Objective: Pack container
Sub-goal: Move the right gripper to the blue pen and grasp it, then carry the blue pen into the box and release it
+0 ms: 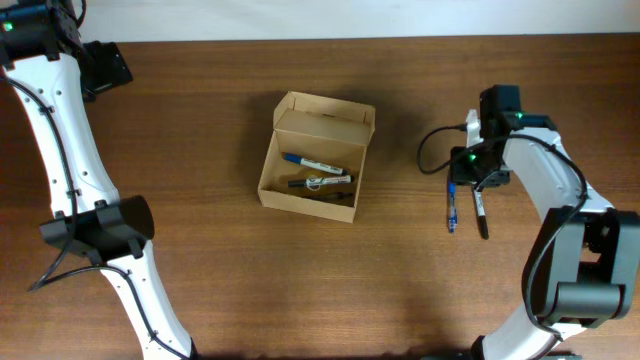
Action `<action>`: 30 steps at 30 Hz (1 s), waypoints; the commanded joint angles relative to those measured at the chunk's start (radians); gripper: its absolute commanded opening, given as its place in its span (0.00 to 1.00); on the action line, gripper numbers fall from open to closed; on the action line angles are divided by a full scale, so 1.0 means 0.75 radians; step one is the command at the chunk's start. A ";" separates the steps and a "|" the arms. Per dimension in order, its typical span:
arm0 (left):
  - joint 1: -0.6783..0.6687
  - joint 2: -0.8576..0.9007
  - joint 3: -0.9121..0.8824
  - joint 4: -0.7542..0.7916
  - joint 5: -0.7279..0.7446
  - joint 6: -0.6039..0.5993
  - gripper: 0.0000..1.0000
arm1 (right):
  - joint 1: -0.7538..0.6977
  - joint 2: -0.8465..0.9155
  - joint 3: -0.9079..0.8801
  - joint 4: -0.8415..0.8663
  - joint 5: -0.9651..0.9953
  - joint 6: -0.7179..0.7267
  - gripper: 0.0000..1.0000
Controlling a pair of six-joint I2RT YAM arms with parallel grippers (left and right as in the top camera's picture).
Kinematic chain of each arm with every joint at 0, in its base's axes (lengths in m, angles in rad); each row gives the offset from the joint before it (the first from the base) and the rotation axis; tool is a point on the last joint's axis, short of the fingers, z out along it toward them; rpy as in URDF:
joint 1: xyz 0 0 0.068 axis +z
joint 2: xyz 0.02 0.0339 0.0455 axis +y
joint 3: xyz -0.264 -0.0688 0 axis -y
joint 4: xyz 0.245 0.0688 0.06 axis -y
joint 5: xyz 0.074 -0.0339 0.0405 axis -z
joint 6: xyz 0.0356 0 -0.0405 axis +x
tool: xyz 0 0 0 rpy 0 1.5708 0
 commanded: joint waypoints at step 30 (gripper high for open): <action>0.006 -0.040 -0.005 0.000 -0.009 0.016 1.00 | 0.068 0.008 0.145 0.057 -0.185 -0.052 0.04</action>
